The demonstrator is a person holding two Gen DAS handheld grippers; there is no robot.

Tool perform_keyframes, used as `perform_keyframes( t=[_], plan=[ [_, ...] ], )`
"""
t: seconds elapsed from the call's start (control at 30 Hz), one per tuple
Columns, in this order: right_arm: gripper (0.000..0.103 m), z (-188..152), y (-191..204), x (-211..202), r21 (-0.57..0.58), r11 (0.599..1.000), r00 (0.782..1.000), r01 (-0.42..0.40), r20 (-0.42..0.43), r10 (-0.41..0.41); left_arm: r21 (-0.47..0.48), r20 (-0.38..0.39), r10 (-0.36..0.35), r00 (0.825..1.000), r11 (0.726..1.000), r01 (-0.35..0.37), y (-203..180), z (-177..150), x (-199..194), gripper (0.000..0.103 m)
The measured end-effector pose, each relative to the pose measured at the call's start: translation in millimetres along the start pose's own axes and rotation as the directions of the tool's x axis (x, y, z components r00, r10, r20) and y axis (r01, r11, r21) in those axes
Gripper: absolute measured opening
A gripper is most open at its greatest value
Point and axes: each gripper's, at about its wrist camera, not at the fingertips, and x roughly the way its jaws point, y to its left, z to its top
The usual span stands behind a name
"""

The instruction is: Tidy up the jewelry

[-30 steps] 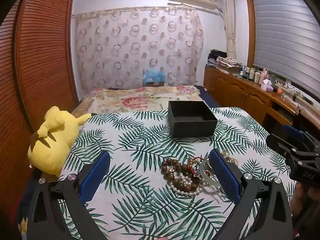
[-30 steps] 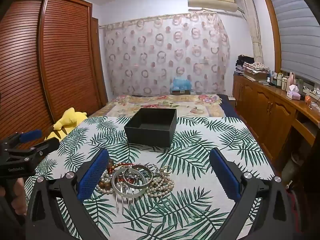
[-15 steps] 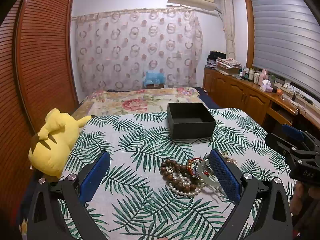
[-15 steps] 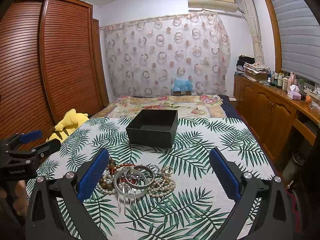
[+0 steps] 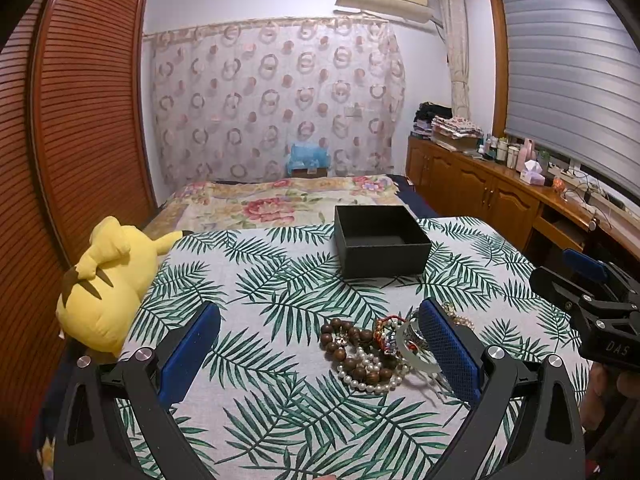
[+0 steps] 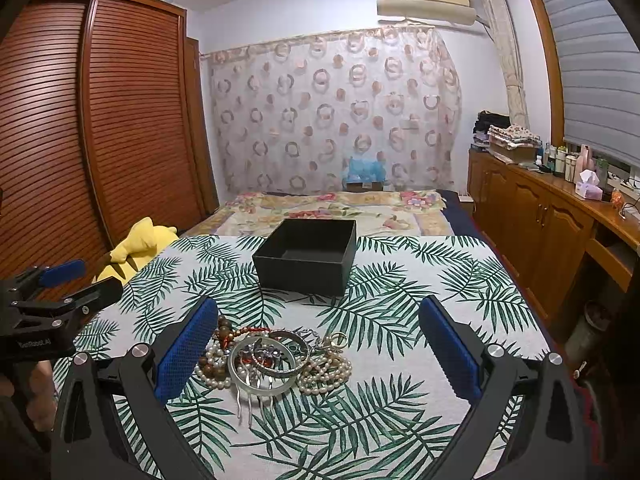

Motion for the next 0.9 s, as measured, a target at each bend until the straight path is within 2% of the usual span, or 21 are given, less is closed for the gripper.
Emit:
perform_keyframes(
  t=[0.9],
  plan=[
    [0.101,0.2,0.2,0.4,0.001,1.0,1.0,-0.001,0.001,0.001,-0.001,0.0,-0.001,1.0,1.0,0.001,0.4,1.3,-2.1,0.096]
  ],
)
